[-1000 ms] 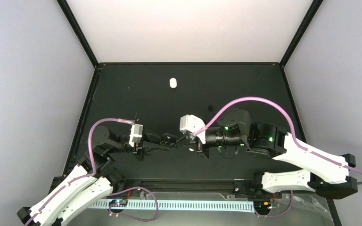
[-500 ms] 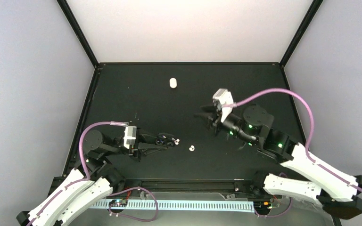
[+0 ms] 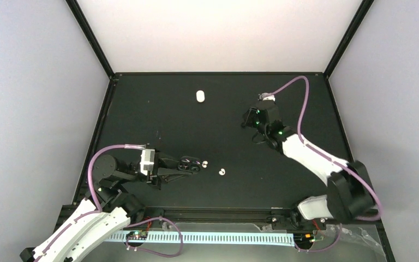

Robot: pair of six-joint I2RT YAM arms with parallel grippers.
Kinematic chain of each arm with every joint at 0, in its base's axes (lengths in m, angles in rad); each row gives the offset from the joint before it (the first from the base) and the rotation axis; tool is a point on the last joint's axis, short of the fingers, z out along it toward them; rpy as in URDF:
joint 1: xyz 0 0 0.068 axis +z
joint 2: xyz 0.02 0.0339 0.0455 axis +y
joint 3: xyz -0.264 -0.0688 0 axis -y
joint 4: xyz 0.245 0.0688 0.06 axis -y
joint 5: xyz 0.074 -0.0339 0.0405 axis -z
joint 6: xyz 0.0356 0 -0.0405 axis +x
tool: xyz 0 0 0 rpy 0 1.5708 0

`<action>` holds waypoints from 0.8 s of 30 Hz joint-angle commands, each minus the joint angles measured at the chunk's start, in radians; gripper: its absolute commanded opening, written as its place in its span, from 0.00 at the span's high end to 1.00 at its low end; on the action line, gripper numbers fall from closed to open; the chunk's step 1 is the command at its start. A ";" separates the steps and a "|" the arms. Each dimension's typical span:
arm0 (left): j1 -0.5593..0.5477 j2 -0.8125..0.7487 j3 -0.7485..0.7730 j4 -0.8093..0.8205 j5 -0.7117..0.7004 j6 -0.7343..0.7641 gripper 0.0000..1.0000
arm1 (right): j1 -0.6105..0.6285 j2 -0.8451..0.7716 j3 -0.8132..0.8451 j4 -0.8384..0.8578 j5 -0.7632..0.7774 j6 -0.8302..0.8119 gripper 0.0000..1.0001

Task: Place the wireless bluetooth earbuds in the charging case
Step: Pick up the earbud from the center of the board.

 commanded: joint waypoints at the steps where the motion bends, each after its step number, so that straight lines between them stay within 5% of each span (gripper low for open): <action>1: 0.002 -0.009 -0.008 0.032 -0.006 -0.023 0.98 | -0.096 0.176 0.099 0.066 0.016 0.066 0.63; 9: 0.005 -0.014 -0.008 0.029 -0.004 -0.021 0.98 | -0.119 0.472 0.276 0.008 -0.057 -0.011 0.64; 24: 0.005 0.013 -0.008 0.057 0.015 -0.038 0.98 | -0.111 0.666 0.434 -0.068 -0.131 -0.051 0.64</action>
